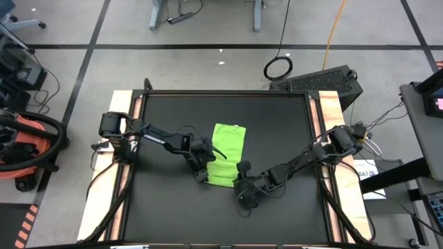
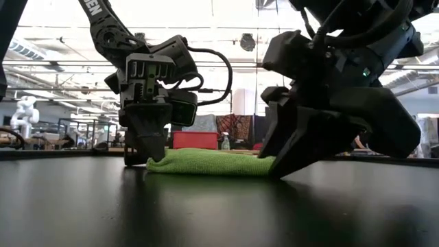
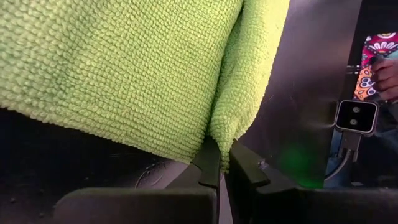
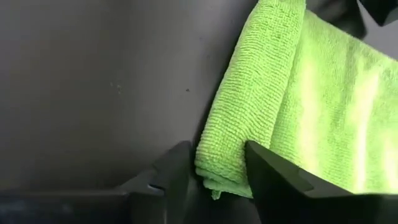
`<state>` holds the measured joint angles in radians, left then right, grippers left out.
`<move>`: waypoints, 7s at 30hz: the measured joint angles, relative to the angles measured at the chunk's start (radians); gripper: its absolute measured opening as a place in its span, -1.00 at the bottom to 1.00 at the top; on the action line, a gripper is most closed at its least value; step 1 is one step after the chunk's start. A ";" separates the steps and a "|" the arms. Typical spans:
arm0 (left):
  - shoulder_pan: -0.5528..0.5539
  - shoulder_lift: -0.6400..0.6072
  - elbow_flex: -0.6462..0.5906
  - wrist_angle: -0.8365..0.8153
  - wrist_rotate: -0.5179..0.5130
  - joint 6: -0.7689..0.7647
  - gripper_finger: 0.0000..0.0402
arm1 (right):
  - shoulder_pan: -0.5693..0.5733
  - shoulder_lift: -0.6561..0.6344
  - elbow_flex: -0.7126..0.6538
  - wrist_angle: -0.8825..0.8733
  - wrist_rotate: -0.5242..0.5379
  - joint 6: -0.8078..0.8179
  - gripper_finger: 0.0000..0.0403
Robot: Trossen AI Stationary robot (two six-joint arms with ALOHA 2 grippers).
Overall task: Roll towel
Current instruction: Roll the green microfiber cloth
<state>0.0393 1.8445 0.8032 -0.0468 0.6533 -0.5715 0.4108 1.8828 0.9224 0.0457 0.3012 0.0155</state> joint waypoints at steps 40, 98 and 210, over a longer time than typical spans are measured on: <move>-0.417 -0.210 0.032 -0.116 -0.855 0.869 -0.05 | -0.025 0.016 -0.002 -0.010 -0.048 0.161 -0.98; -0.022 -0.089 0.035 -0.039 -0.055 0.404 -0.98 | -0.064 -0.088 -0.288 0.477 -0.227 0.828 -0.98; 0.107 -0.006 0.035 -0.077 0.181 0.104 -0.96 | 0.006 -0.059 -0.110 0.101 0.119 -0.046 -0.24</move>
<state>0.1463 1.8389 0.8379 -0.1238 0.8343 -0.4679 0.4169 1.8237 0.8124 0.1471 0.4202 -0.0303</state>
